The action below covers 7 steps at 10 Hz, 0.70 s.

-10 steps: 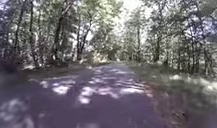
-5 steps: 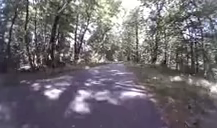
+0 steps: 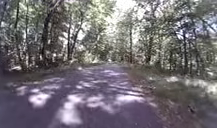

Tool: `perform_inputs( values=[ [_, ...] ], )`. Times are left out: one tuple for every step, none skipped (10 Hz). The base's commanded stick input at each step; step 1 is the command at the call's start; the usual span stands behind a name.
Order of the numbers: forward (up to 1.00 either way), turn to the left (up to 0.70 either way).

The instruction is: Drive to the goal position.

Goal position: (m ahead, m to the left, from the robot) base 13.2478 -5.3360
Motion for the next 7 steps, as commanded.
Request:
perform_inputs(
  values=[
    [0.45,0.00],
    [0.45,0.00],
    [0.45,0.00],
    [0.45,0.00],
    [0.45,0.00],
    [0.45,0.00],
    [0.45,0.00]
  ],
)
